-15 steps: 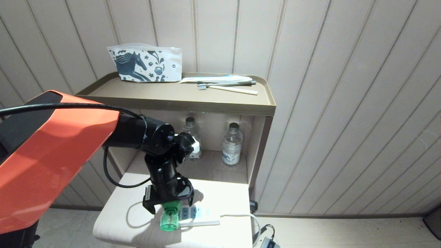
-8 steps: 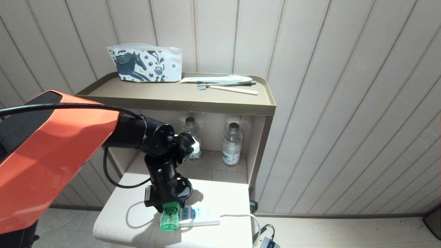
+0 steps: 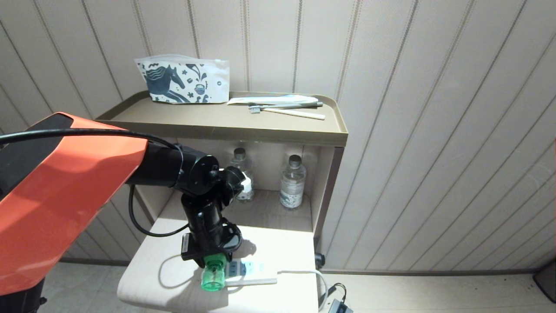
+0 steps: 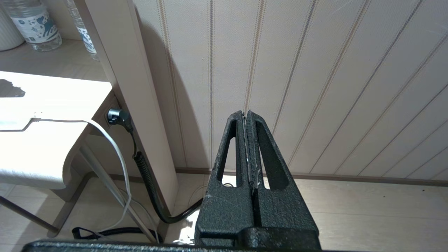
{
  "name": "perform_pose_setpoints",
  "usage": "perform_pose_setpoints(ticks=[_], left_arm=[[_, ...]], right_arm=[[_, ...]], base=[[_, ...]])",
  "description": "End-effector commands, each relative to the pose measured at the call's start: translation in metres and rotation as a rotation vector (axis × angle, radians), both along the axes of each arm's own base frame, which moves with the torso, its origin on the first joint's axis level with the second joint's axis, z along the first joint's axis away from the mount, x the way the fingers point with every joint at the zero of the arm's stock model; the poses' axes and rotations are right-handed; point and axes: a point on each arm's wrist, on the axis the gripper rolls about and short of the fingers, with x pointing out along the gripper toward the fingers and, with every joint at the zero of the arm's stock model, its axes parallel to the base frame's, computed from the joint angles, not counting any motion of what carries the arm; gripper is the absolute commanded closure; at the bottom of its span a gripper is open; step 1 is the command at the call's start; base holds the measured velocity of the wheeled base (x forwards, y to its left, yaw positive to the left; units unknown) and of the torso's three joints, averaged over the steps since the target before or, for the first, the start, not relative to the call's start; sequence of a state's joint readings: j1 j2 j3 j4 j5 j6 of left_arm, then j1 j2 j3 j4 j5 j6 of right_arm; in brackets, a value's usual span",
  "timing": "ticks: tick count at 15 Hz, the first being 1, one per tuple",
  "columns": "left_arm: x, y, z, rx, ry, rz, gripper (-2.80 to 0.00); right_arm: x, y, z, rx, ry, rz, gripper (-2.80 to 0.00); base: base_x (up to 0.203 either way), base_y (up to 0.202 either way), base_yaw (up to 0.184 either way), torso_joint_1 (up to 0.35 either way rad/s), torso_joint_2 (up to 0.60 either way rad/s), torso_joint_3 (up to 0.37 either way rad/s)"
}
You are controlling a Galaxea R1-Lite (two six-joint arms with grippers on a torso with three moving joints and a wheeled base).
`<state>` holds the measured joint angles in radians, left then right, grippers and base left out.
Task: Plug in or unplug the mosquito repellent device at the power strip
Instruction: Hold the socket with your right hand and unplug it with your left hand
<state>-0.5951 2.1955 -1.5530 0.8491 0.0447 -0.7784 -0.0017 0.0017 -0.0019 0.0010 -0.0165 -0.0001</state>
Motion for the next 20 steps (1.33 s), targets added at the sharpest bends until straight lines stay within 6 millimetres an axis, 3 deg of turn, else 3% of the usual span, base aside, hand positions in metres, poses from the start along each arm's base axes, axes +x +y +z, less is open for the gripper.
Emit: perform_pose_setpoints(ticks=[1,3,7,10,11,15,18,20], left_arm=[[-0.002,-0.001,0.003,-0.002,-0.002,0.001,0.0],[-0.002,0.0,0.004,-0.002,-0.004,0.002,0.0],[-0.004,-0.003,0.004,-0.002,-0.003,-0.002,0.0],[-0.003,-0.004,0.003,-0.002,-0.006,-0.001,0.0],[-0.005,-0.006,0.002,0.001,-0.002,-0.007,0.0],[-0.008,-0.013,0.0,0.001,-0.001,-0.026,0.0],[-0.013,-0.022,-0.001,-0.001,-0.001,-0.048,0.0],[-0.016,-0.024,-0.001,0.013,-0.002,-0.053,0.0]], right_arm=[[0.0,0.0,0.0,-0.001,0.009,0.001,0.0],[-0.004,0.0,0.003,-0.002,0.051,0.014,0.0],[-0.016,0.002,0.028,0.009,0.05,0.089,0.0],[-0.033,0.005,0.08,0.033,0.01,0.215,0.0],[-0.023,0.005,0.09,0.052,0.062,0.269,0.0],[0.05,0.012,0.117,0.147,0.329,0.524,0.0],[0.11,0.026,0.116,0.18,0.501,0.732,0.0],[0.138,0.047,0.109,0.157,0.586,0.868,0.0]], base=[[0.0,0.0,0.0,0.0,0.0,0.0],[0.0,0.0,0.0,0.0,0.0,0.0],[0.0,0.0,0.0,0.0,0.0,0.0],[0.0,0.0,0.0,0.0,0.0,0.0],[0.0,0.0,0.0,0.0,0.0,0.0],[0.0,0.0,0.0,0.0,0.0,0.0],[0.0,0.0,0.0,0.0,0.0,0.0],[0.0,0.0,0.0,0.0,0.0,0.0]])
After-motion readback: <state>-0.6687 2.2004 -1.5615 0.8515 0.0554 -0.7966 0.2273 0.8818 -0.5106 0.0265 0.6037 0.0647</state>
